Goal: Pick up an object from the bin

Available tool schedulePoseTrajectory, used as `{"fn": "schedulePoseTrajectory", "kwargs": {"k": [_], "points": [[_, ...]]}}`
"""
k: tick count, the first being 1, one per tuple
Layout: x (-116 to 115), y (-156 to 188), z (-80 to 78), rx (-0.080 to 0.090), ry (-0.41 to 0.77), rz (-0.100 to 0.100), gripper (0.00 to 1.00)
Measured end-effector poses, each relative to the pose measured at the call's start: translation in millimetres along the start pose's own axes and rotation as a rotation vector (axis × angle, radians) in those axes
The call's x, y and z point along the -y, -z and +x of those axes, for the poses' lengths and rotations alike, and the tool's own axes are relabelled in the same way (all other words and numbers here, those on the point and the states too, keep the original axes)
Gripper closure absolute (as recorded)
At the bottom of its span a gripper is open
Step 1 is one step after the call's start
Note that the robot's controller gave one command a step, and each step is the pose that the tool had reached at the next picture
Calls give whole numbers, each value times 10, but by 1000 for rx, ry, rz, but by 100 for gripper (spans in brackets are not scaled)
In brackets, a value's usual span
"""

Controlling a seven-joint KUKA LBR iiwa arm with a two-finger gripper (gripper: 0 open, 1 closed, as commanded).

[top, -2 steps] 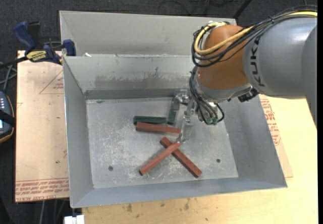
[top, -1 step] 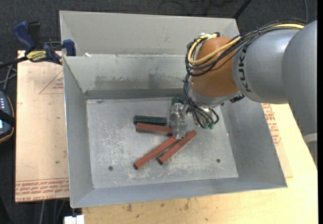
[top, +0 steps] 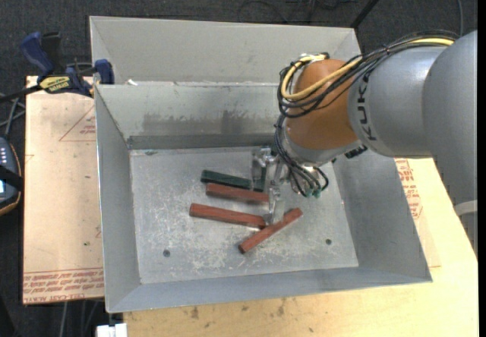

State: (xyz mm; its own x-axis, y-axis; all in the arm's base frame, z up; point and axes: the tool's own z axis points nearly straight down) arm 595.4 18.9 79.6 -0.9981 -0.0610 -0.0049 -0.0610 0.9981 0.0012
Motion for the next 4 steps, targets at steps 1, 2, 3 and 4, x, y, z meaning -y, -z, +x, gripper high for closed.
{"fn": "schedulePoseTrajectory", "kwargs": {"k": [1, 2, 3, 4], "points": [[-2, 10, 2, -3, 0, -1, 100], [0, -3, 3, -1, 0, 0, 0], [3, 1, 0, 0, -1, 0, 100], [1, -10, 9, -3, 0, 0, 0]]}}
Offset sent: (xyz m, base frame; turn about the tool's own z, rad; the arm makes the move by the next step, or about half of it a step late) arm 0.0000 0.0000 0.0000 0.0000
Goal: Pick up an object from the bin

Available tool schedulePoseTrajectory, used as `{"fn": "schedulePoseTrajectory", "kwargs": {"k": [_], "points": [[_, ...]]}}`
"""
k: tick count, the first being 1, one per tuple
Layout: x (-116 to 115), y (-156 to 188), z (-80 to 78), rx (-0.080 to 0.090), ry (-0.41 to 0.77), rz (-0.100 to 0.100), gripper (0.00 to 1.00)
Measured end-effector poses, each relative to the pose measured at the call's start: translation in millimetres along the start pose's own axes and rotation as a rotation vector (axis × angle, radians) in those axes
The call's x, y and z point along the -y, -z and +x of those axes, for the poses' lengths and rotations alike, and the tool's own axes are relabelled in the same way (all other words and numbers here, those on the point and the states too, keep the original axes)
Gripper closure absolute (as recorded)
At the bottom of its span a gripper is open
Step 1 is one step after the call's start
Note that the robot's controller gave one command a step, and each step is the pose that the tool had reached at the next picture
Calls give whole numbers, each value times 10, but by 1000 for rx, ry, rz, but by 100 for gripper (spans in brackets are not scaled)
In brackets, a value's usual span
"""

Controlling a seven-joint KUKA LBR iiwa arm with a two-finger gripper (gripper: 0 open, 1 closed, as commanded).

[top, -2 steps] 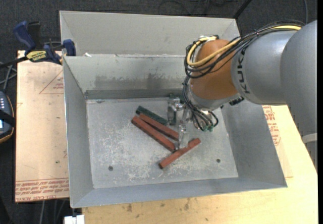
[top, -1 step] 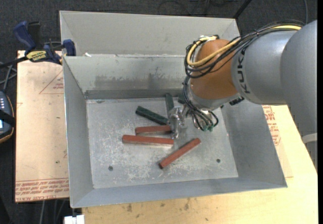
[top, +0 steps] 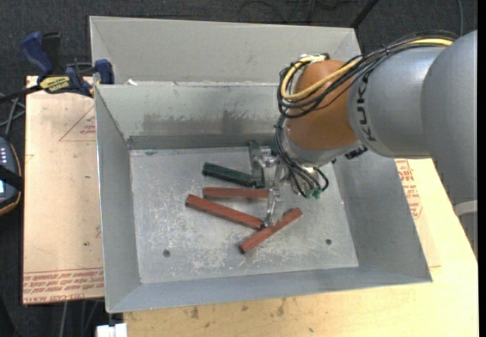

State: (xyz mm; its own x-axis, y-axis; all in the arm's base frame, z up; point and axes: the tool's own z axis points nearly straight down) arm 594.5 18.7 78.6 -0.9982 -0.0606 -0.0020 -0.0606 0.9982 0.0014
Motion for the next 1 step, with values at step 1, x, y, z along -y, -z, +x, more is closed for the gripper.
{"fn": "schedulePoseTrajectory", "kwargs": {"k": [1], "points": [[0, 3, -8, 3, 0, 0, 100]]}}
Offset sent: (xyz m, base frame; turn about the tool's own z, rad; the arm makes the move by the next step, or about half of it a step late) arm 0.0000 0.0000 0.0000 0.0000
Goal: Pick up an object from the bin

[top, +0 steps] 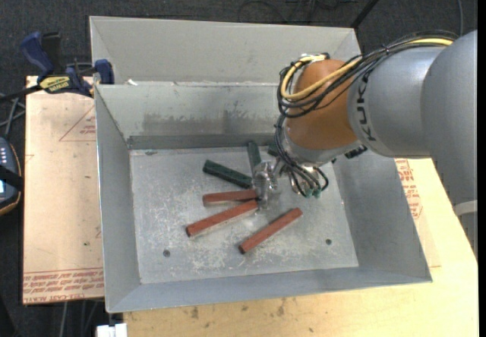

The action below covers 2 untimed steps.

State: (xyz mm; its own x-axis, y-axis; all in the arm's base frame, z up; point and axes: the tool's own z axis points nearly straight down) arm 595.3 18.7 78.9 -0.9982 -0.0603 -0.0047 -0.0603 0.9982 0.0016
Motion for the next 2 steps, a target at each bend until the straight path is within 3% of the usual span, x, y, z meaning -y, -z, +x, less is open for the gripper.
{"fn": "schedulePoseTrajectory", "kwargs": {"k": [1, 2], "points": [[0, -4, 8, -2, 0, 0, 0], [0, 0, -1, 0, 0, 0, 100]]}}
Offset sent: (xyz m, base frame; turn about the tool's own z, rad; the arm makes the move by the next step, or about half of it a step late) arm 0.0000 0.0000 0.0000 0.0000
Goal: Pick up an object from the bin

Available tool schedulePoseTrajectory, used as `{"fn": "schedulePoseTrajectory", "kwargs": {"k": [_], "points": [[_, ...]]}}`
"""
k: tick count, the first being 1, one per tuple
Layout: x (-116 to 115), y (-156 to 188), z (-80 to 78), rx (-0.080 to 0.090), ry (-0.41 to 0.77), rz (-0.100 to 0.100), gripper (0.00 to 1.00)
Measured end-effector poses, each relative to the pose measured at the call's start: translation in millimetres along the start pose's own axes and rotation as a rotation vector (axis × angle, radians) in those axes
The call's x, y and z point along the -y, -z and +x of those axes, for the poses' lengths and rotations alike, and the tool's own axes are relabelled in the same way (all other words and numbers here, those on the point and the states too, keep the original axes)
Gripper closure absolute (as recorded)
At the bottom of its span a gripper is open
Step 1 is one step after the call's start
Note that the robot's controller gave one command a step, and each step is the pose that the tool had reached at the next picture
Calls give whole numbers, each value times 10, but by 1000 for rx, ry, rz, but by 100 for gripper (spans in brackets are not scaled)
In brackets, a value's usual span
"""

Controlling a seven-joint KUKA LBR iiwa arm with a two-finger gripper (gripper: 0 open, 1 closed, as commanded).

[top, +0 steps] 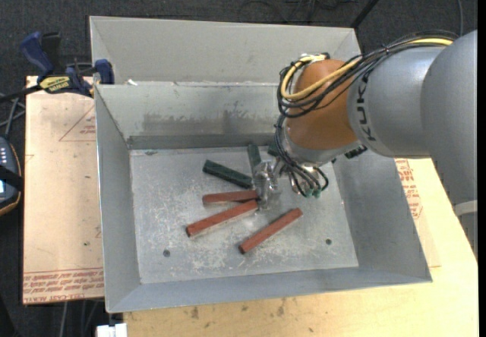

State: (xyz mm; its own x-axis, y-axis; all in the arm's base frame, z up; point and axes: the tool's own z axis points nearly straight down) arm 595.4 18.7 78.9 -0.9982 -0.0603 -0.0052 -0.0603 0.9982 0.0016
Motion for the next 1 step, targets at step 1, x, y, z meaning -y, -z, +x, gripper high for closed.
{"fn": "schedulePoseTrajectory", "kwargs": {"k": [1], "points": [[0, 0, 0, 0, 0, 0, 100]]}}
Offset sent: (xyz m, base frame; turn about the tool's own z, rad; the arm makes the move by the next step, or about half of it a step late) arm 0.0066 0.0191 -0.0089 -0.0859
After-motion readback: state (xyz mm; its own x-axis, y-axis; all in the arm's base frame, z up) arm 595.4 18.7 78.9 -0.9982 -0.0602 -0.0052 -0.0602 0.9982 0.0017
